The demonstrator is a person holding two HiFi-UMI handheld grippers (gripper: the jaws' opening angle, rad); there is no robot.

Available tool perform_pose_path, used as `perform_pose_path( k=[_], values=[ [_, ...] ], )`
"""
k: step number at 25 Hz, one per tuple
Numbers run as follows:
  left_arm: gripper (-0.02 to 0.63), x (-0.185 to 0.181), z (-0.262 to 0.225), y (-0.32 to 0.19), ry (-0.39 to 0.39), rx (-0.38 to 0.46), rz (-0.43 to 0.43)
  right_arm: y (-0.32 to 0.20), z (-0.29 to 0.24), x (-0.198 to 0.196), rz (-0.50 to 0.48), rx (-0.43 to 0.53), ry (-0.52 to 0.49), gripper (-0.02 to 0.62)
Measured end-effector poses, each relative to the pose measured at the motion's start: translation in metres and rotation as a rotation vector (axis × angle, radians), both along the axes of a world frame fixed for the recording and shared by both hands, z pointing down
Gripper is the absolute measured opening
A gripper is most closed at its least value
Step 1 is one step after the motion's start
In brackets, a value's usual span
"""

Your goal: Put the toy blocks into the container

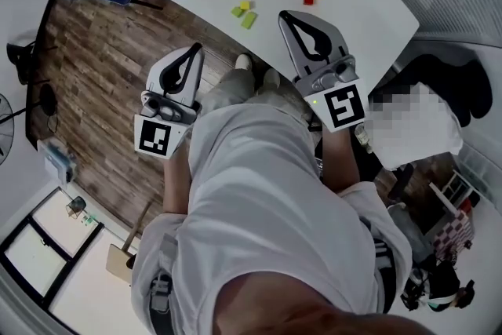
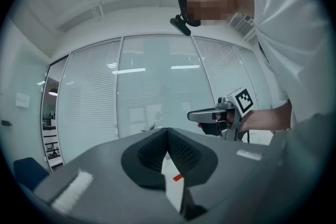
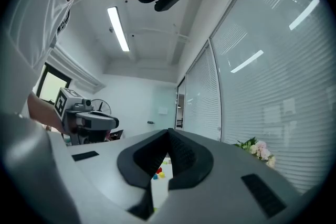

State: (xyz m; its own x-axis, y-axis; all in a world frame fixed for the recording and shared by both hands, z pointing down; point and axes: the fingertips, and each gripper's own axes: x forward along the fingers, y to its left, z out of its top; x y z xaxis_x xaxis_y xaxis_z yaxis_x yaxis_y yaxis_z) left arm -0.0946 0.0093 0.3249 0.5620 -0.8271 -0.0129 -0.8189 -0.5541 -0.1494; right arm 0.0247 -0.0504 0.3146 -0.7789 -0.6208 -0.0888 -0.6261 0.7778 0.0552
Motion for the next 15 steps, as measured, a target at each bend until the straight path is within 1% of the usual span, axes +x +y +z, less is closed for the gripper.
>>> perform_pose_path(
  k=[3, 8, 11, 15],
  values=[
    [-0.005, -0.001, 0.003, 0.017, -0.013, 0.0, 0.003, 0.017, 0.003, 0.006, 0.017, -0.022, -0.021, 0.002],
    [-0.005, -0.006, 0.0, 0.044, 0.014, 0.016, 0.041, 0.049, -0.003, -0.002, 0.033, -0.016, -0.01, 0.002],
    [-0.005, -0.019, -0.002, 0.068, 0.012, 0.034, 0.063, 0.072, -0.007, -0.023, 0.03, -0.008, 0.009, 0.002],
    [-0.005, -0.058, -0.009, 0.105, 0.008, 0.054, 0.06, 0.106, -0.017, -0.068, 0.01, 0.017, 0.021, 0.002]
  ],
)
